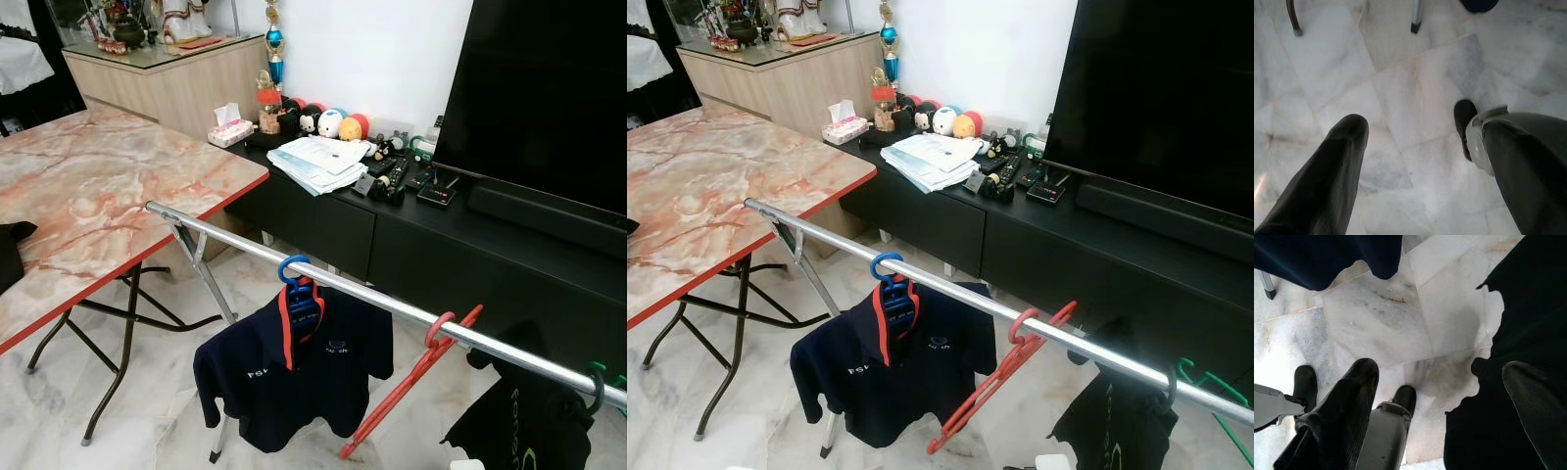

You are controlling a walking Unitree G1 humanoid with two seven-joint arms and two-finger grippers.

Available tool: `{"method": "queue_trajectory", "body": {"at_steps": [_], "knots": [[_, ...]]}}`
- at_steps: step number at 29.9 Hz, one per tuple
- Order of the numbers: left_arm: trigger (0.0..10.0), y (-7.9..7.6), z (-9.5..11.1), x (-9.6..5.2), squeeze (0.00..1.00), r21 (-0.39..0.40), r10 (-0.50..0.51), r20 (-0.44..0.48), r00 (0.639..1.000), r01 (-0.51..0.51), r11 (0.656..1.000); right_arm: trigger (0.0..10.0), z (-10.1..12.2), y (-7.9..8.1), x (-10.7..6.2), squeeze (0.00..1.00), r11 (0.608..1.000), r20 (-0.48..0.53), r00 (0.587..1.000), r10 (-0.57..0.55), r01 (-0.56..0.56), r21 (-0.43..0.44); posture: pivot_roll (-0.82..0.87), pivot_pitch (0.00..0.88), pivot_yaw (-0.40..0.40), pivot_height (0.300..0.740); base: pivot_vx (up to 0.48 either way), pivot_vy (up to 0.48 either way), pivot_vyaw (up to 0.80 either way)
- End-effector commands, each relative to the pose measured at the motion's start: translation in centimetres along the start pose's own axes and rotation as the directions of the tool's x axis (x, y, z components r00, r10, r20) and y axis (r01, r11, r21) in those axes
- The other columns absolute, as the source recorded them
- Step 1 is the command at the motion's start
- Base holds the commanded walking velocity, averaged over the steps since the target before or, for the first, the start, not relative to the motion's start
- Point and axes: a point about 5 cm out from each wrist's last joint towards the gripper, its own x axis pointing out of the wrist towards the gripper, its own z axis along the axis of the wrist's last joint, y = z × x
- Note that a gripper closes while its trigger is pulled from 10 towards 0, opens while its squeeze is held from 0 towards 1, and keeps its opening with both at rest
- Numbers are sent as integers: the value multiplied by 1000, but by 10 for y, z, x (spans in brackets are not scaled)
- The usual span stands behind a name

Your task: Hang hanger

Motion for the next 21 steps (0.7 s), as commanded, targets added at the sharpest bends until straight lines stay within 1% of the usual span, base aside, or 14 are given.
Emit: {"method": "queue_trajectory", "body": {"at_steps": [1, 3, 5, 8, 10, 12, 13, 16, 19, 21], "knots": [[10000, 6, -3, 0, 0, -24, 29, -25, 999, -30, 999, 10000, -2, 2, 0, 0, 1000, 1, 1000, 1, -1, 16, -35, 0, 54, 740, 0, 480, 0], [10000, 4, -3, 1, 0, -21, 19, -32, 999, -20, 1000, 10000, -2, 2, 0, 0, 1000, 1, 1000, 0, 0, 17, -36, 0, 55, 740, 0, 480, 0], [10000, 1, -1, 2, 0, 1, -2, -30, 1000, 2, 1000, 10000, -2, 2, 0, 0, 1000, 1, 1000, 0, 0, 18, -37, 0, 57, 740, 0, 480, 0], [10000, -1, 0, 2, 0, 10, -3, -31, 1000, 3, 1000, 10000, -1, 2, 0, 0, 1000, 2, 1000, 2, -2, 15, -38, 0, 56, 740, 0, 412, 0], [10000, -2, -1, 2, 0, 1, -1, -34, 999, 1, 1000, 10000, -1, 3, 0, 0, 1000, 2, 1000, 2, -2, 17, -39, 0, 56, 740, 0, 0, 0], [10000, -3, -2, 2, 0, 16, -8, -36, 999, 9, 1000, 10000, -1, 3, 0, 0, 1000, 2, 1000, 2, -2, 20, -38, 0, 57, 740, 0, 0, 0], [10000, -4, -5, 2, 0, 23, -12, -45, 999, 13, 1000, 10000, -2, 3, 0, 0, 1000, -2, 1000, -1, 1, 27, -37, 0, 57, 740, 0, 0, 0], [10000, -4, -9, 1, 0, 13, -10, -63, 998, 11, 1000, 10000, -2, 3, 0, 0, 1000, -5, 1000, -1, 1, 29, -37, 0, 57, 740, 0, 0, 0], [10000, -4, -15, 0, 0, 5, -11, -84, 996, 12, 1000, 10000, -1, 3, 0, 0, 1000, -5, 1000, 2, -2, 28, -35, 0, 57, 740, 0, 460, 0], [10000, -5, -16, -1, 0, 17, -12, -85, 996, 14, 1000, 10000, -1, 3, 0, 0, 1000, -7, 1000, 4, -3, 30, -34, 0, 57, 740, 0, 480, 0]]}}
